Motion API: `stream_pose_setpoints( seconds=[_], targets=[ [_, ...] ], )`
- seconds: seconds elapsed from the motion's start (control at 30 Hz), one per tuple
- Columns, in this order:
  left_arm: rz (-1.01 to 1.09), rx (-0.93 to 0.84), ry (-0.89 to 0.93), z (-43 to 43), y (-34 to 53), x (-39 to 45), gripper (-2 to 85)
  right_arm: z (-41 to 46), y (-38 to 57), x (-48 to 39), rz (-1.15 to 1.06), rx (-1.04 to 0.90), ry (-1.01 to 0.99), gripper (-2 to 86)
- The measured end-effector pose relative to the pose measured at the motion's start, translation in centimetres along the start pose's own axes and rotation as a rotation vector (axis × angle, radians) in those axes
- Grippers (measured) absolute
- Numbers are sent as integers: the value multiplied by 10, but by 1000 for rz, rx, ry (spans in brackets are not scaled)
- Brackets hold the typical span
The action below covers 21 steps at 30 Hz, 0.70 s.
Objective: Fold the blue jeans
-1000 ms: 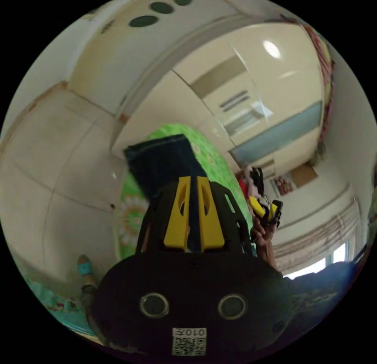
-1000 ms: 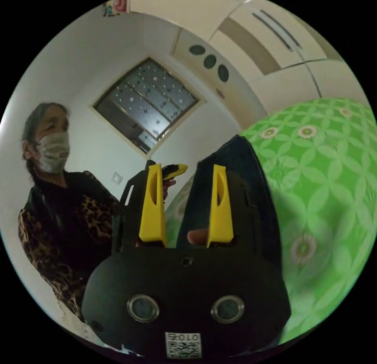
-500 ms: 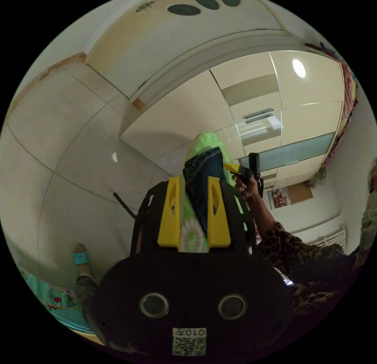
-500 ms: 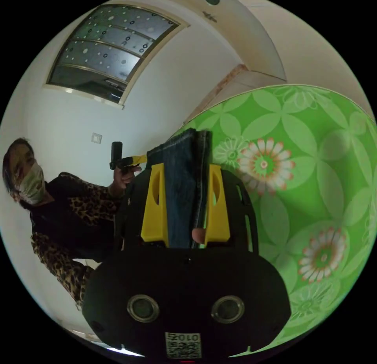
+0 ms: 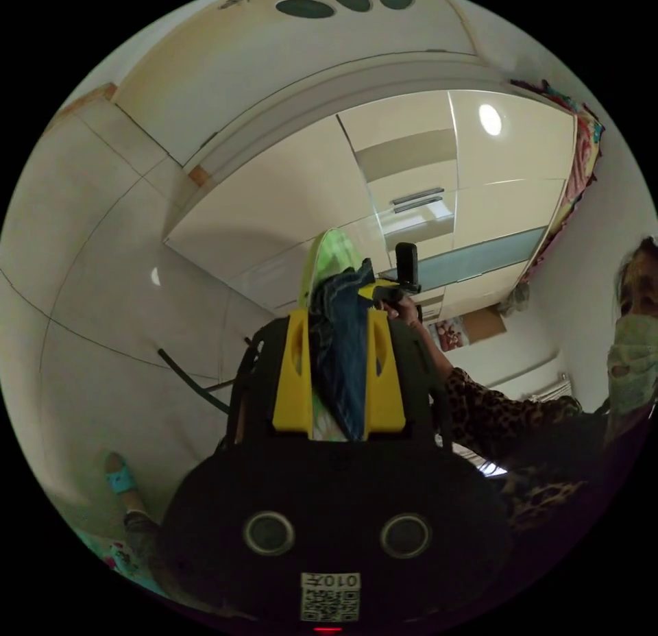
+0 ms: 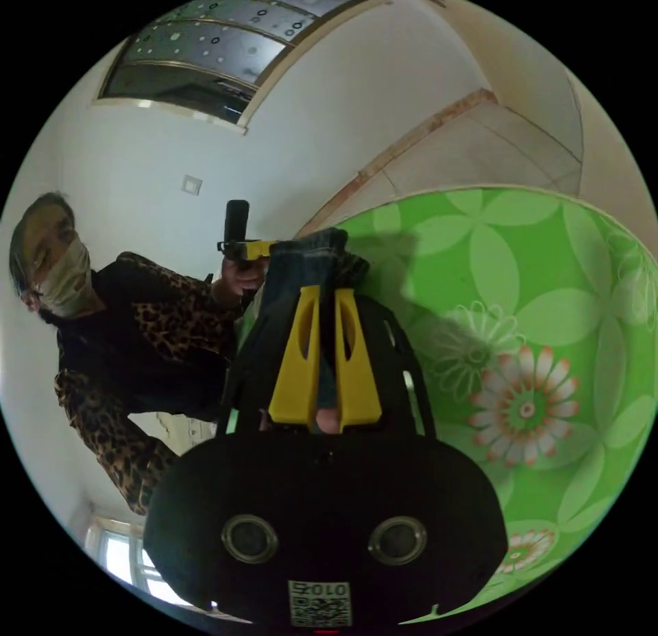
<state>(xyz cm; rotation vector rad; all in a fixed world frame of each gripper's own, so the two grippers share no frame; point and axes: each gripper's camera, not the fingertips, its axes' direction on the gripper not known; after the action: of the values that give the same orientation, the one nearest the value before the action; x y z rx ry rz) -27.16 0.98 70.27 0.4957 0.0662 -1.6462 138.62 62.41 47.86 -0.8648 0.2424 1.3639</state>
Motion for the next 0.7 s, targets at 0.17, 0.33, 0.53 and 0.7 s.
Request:
stream_pose_setpoints(
  seconds=[0.17, 0.33, 0.53, 0.7],
  targets=[
    [106, 14, 38, -17, 11, 10, 107, -21, 5, -57, -132, 59, 21, 51],
    [151, 30, 95, -29, 21, 13, 99, -27, 17, -122, -255, 57, 51, 50],
    [251, 2, 217, -40, 25, 24, 65, -27, 39, -172, -278, 44, 117, 50],
    [353, -34, 332, -59, 33, 59, 59, -43, 74, -203, -242, 87, 171, 50]
  ],
)
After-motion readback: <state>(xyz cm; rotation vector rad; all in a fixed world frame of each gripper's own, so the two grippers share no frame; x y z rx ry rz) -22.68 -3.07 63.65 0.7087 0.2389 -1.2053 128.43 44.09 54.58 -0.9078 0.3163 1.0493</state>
